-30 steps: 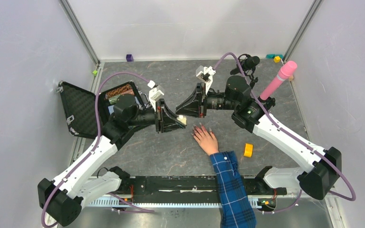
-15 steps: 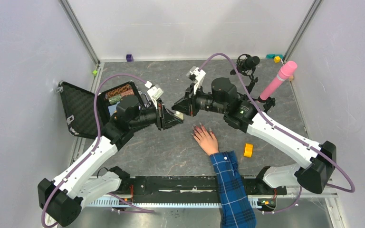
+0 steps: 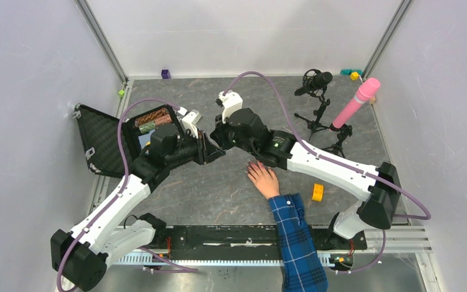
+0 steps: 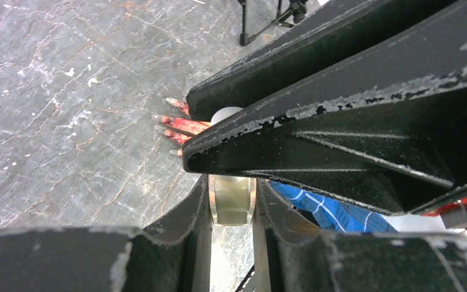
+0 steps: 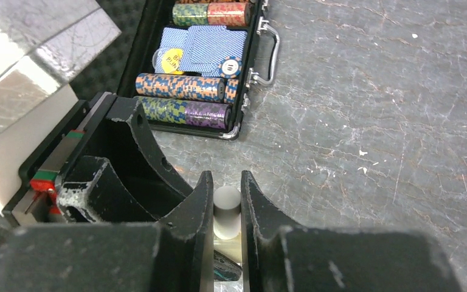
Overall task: Paint the nails
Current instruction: Screw the nail polish bottle.
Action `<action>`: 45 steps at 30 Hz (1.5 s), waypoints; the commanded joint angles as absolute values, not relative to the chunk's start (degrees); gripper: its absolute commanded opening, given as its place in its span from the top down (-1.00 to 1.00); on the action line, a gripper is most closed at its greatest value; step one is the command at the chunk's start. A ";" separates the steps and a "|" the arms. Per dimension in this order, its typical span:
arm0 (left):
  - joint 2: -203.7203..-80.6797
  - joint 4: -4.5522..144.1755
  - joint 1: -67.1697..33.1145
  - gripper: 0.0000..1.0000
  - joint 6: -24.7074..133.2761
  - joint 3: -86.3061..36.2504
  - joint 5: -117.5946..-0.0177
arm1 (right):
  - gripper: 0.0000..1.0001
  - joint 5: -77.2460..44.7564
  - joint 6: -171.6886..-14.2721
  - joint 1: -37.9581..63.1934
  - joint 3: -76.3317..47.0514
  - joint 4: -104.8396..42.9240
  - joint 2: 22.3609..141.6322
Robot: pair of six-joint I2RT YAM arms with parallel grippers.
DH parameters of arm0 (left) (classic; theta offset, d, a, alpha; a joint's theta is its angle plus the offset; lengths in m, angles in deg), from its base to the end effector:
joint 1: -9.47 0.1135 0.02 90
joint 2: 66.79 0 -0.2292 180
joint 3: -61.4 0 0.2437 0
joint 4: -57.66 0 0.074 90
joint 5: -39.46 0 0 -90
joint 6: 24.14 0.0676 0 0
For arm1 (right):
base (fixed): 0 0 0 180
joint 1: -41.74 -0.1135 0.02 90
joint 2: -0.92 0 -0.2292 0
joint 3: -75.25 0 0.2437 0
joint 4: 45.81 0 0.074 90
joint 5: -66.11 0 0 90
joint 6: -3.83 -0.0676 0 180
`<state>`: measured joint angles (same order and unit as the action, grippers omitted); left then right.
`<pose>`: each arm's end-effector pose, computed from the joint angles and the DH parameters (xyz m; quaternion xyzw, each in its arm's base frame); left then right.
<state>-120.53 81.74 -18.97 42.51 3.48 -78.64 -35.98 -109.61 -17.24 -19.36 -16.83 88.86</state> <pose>0.2074 -0.1486 0.2706 0.1745 0.7872 -0.4221 0.4144 0.2097 0.3213 0.3177 -0.1962 0.8044 0.2991 0.4743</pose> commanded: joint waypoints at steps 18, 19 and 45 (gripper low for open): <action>-121.06 70.00 -18.63 0.96 41.37 0.04 -82.16 | -0.06 -51.59 -101.31 -18.67 -19.16 -17.02 77.24; -121.14 69.98 -18.65 0.96 41.32 0.03 -82.35 | -0.13 -50.66 -101.42 -17.86 -18.88 -16.95 76.37; -122.79 52.05 -18.67 0.96 33.32 1.49 -108.42 | -0.65 25.24 -127.43 6.94 5.24 -67.05 67.75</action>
<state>-122.52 58.81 -18.78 37.35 2.41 -103.32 12.28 -114.92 6.94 2.32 -46.67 67.02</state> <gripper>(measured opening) 0.300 0.823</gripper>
